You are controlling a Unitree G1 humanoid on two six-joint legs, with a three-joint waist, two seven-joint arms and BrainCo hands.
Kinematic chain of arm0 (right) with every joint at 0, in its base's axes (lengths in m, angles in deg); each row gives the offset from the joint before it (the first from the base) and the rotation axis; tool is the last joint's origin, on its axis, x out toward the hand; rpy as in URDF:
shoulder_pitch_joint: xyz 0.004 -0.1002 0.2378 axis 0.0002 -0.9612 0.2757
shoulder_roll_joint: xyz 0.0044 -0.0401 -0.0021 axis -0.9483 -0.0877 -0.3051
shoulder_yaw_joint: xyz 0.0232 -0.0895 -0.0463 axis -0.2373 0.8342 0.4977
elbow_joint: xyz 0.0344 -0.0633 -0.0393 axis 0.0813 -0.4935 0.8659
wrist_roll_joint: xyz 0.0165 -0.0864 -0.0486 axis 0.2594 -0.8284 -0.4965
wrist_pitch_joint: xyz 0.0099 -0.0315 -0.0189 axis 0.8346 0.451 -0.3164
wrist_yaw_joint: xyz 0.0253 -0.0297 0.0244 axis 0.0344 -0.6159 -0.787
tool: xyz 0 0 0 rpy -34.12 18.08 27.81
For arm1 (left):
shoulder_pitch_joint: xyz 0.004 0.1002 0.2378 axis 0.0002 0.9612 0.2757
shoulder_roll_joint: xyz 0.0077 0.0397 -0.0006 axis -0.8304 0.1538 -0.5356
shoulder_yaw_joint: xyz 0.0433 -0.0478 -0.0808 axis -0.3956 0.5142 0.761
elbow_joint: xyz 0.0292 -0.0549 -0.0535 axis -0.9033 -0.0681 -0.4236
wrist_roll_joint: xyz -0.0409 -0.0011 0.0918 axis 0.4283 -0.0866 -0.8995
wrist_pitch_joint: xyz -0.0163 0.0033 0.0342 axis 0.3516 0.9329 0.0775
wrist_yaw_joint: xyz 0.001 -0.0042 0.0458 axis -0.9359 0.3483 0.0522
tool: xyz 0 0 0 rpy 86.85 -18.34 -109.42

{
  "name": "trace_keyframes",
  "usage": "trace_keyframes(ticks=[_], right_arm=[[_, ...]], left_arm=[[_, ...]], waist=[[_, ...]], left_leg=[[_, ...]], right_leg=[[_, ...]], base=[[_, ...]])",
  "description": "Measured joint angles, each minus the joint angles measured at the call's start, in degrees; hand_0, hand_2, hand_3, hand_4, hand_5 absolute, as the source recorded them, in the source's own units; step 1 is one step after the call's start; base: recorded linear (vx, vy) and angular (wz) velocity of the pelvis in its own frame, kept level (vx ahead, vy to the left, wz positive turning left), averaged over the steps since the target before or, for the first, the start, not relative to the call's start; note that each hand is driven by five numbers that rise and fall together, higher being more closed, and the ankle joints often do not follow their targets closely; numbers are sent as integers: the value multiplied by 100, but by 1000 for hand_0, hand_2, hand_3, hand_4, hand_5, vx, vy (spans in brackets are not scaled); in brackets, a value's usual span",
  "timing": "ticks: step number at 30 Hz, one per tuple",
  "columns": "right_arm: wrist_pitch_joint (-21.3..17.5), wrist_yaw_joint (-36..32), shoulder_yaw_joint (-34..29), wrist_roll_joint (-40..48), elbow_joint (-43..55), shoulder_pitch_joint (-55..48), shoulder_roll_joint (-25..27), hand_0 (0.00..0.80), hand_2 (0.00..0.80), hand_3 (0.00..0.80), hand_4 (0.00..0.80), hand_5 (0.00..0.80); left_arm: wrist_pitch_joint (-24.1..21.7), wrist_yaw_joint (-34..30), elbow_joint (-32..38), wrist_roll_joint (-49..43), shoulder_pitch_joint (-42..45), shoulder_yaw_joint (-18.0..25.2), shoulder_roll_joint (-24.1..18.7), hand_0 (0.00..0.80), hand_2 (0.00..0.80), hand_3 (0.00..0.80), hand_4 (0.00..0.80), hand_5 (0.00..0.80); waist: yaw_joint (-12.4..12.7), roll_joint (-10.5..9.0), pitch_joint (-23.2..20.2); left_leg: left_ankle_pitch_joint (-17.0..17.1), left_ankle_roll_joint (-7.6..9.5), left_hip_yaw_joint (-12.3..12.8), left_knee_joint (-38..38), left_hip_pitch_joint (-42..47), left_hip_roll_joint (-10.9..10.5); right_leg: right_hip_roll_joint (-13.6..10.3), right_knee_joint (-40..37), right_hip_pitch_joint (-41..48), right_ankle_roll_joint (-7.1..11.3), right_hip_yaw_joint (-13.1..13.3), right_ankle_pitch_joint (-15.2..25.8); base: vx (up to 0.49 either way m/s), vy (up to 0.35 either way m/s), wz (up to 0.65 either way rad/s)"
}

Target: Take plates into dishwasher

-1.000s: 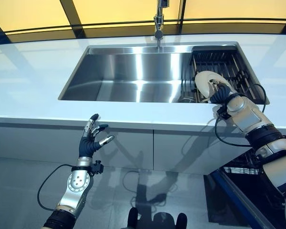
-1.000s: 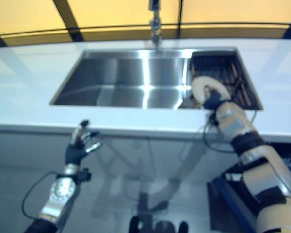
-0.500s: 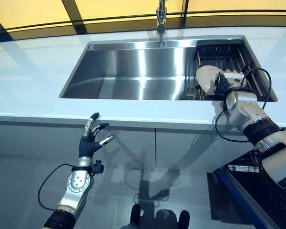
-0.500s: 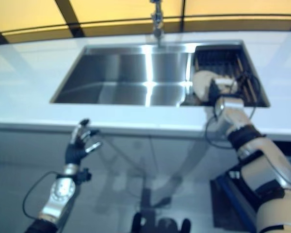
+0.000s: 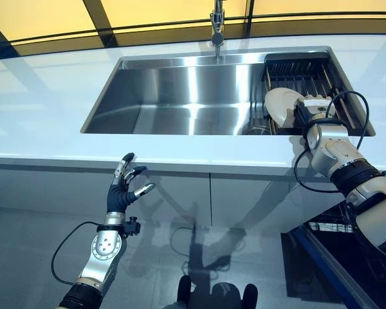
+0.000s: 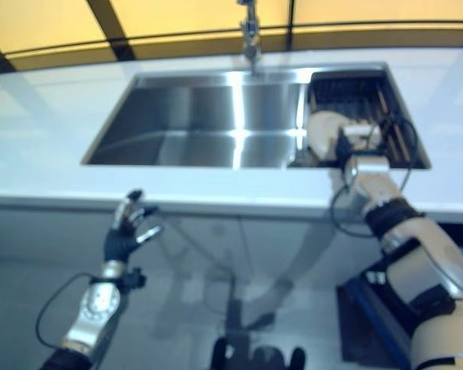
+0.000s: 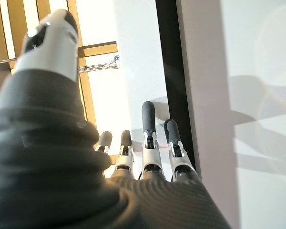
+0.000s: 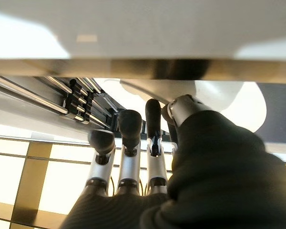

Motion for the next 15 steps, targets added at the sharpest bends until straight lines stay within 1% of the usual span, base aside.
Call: trace_keyframes(ticks=[4,5,6,7,9,13,15], right_arm=[[-51,0,-20,39,16,-44,38,800,800,800,800,800],[-104,9,-28,120,12,-50,48,665,665,665,665,665],[-137,17,-33,148,11,-56,60,348,348,348,348,348],[-167,28,-49,258,12,-66,70,0,0,0,0,0],[-195,31,-116,459,25,-106,68,0,0,0,0,0],[-376,31,-434,544,21,-211,75,0,0,0,0,0],[-453,87,-470,577,31,-210,73,0,0,0,0,0]], left_arm=[[30,-16,2,-1,-1,2,0,0,0,0,0,0],[36,-19,2,-1,-1,3,0,0,0,0,0,0],[37,-19,2,-1,-1,4,0,0,0,0,0,0],[39,-17,2,0,2,8,0,0,0,0,0,0],[60,-20,1,0,13,20,0,0,0,0,0,0],[166,-54,-6,-1,38,23,6,0,0,0,0,0],[169,-59,-6,-1,67,21,10,0,0,0,0,0]], waist=[[-13,1,-2],[-17,1,-2],[-17,1,-2],[-15,1,-3],[-17,2,-4],[-25,6,-40],[-19,7,-58]], left_leg=[[0,0,0,0,18,0],[0,0,-1,1,21,0],[0,0,-1,1,21,0],[0,0,-1,2,28,1],[0,0,-1,3,49,2],[0,0,2,-1,109,6],[0,0,2,-1,109,7]], right_leg=[[0,0,20,0,-1,1],[0,0,22,0,-1,1],[0,0,22,0,-1,1],[2,0,30,0,0,2],[3,0,51,0,1,1],[3,0,110,0,0,0],[4,0,111,0,0,0]], base=[[0,0,0],[0,0,0],[0,0,0],[33,-11,0],[0,0,0],[0,0,0],[0,0,0]])
